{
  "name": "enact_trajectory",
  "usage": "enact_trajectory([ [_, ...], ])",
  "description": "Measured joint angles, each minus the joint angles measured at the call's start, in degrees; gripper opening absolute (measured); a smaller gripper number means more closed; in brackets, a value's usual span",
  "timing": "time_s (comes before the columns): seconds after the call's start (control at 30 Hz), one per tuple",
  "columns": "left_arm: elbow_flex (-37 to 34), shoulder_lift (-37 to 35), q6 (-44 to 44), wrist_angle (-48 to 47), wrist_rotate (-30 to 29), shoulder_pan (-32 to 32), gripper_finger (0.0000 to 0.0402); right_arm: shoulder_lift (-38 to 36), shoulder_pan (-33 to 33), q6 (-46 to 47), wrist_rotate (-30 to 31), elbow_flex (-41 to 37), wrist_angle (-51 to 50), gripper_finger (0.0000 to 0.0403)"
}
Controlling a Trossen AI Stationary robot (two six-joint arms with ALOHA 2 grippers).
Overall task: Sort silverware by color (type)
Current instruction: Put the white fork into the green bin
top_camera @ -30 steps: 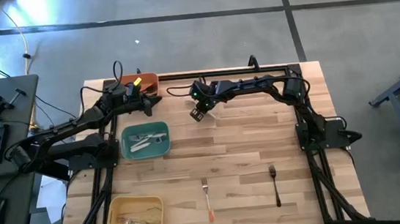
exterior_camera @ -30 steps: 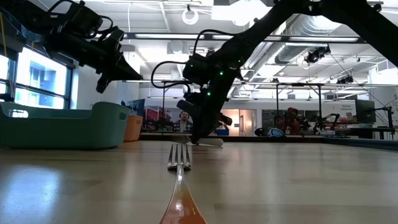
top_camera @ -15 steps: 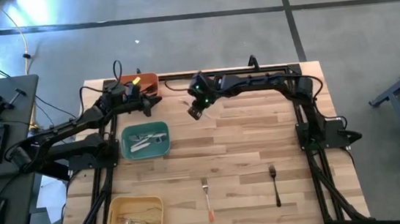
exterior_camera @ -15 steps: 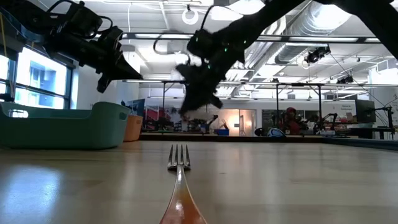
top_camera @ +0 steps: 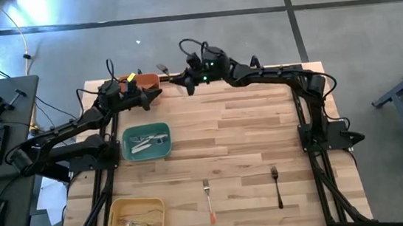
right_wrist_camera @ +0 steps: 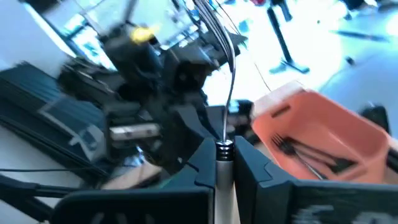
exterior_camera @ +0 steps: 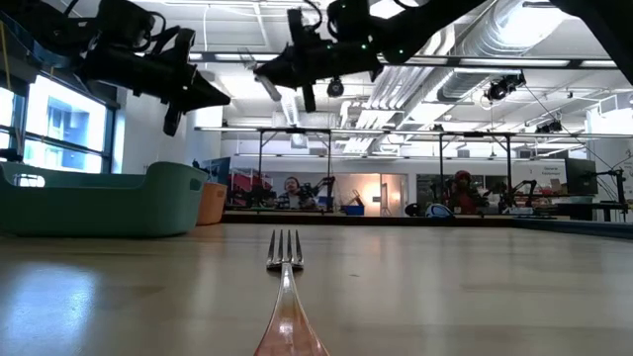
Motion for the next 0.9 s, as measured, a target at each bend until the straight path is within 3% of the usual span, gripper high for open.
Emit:
enact_trajectory([
  [0.2, 0.0, 0.0, -2.5, 2.7, 0.1, -1.4, 0.0027, 0.0, 0.3, 1.6, -3.7, 0.0, 4.3, 0.0004],
  [0.6, 0.0, 0.0, -2.8, 12.6, -0.1, -9.3, 0.0136, 0.0, 5.5, 3.1, -1.1, 0.0, 14.2, 0.0002],
  [0.9, 0.0, 0.0, -3.5, 15.6, -1.2, -13.6, 0.0149, 0.0, 8.2, 3.0, 2.1, 0.0, 16.3, 0.0001],
])
